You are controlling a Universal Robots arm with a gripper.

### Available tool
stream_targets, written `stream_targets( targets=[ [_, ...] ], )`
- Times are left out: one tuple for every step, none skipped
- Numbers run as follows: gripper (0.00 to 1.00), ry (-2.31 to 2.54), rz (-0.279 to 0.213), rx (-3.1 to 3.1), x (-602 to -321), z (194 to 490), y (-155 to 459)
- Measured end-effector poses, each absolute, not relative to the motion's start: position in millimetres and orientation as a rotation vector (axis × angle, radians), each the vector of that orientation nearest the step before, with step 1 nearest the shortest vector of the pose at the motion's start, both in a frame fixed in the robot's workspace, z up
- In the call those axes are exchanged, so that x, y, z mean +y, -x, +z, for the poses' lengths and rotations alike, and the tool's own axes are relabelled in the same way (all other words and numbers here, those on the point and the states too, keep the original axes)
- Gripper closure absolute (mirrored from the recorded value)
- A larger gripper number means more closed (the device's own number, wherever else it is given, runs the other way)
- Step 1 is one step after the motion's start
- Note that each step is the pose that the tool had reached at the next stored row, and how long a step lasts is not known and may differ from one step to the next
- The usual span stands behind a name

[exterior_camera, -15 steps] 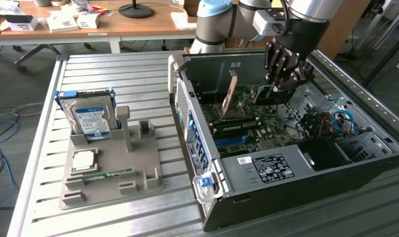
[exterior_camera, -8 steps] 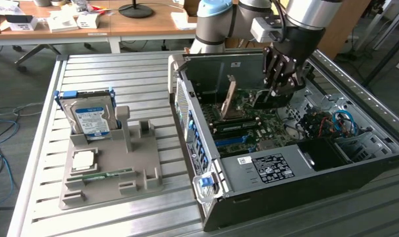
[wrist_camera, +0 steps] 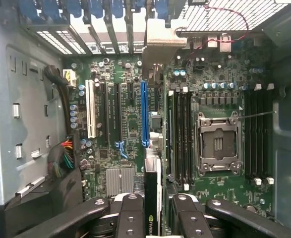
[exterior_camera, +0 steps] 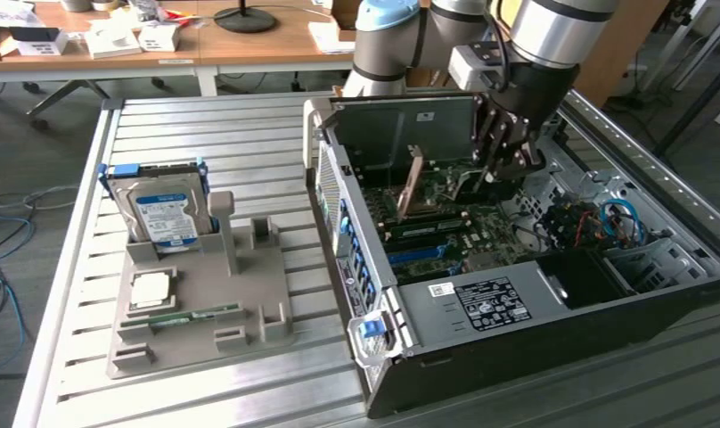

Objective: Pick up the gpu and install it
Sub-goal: 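Insert the gpu into the slot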

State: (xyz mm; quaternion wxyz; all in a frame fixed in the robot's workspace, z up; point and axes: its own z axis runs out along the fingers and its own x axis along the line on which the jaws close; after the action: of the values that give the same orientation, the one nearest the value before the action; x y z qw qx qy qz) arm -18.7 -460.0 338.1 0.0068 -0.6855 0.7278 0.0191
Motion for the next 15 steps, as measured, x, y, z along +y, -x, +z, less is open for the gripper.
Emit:
stream_targets(
  targets=[
    [0.74,2.144,0.060,2.277,-460,337,19],
    [0.74,2.144,0.060,2.277,-460,336,19],
    [0.74,2.144,0.060,2.277,-460,335,19],
    [0.74,2.144,0.060,2.277,-460,334,19],
    [0.74,2.144,0.060,2.277,-460,333,19],
    [0.74,2.144,0.060,2.277,-460,332,19],
    [0.74,2.144,0.060,2.277,-460,330,19],
    [0.74,2.144,0.060,2.277,-460,329,19],
    [0.74,2.144,0.060,2.277,-460,328,19],
    [0.74,2.144,0.060,2.277,-460,327,19],
    [0.74,2.144,0.060,2.277,-460,326,19],
    [0.74,2.144,0.060,2.276,-460,325,19],
    [0.74,2.144,0.060,2.276,-460,324,20],
    [0.74,2.144,0.060,2.276,-460,323,20],
    [0.74,2.144,0.060,2.276,-460,322,20]
  ],
)
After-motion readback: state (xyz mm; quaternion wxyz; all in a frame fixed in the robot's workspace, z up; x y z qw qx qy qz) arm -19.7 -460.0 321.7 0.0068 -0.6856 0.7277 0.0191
